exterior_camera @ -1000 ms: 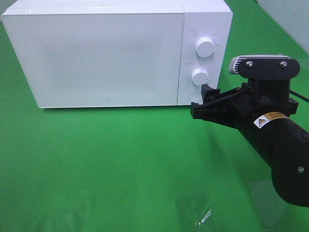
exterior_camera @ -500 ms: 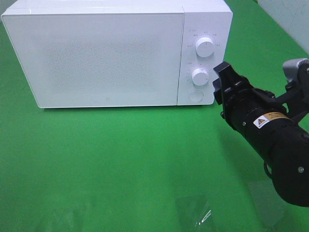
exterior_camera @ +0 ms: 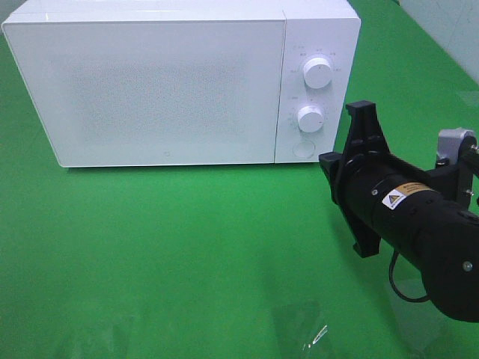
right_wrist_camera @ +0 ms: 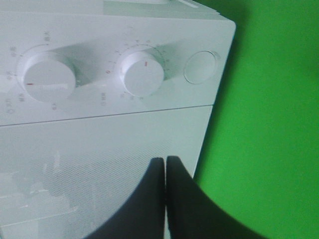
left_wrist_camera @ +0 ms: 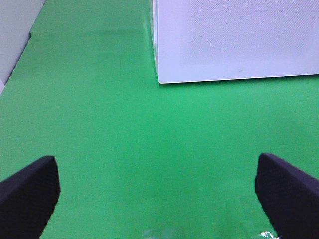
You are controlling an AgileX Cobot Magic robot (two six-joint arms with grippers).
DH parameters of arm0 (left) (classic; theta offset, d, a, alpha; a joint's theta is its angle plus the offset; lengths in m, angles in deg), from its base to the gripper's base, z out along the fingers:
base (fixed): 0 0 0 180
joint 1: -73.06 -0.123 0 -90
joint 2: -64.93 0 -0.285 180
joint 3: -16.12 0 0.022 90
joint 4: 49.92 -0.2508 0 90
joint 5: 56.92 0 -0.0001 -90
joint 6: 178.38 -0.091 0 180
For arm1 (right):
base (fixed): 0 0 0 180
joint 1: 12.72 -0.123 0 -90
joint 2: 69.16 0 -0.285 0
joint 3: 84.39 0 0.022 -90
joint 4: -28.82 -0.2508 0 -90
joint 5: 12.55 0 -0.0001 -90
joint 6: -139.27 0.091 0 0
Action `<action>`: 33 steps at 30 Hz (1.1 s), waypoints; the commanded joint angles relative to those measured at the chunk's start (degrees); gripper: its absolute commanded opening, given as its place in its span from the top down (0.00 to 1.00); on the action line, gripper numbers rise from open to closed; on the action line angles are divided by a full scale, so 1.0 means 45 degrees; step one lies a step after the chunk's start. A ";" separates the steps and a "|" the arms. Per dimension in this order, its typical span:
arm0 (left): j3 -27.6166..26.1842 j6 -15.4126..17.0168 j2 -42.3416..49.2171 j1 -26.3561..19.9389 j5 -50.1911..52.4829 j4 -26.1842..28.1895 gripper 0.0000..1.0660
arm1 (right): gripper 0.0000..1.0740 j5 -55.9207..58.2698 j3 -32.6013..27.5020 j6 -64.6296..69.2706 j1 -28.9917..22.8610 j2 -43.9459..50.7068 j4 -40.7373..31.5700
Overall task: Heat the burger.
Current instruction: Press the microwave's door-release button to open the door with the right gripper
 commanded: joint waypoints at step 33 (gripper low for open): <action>0.0038 0.0064 0.0267 -0.0013 0.0076 0.0000 0.06 | 1.00 0.1604 0.2305 0.1171 0.1757 -0.2699 0.1120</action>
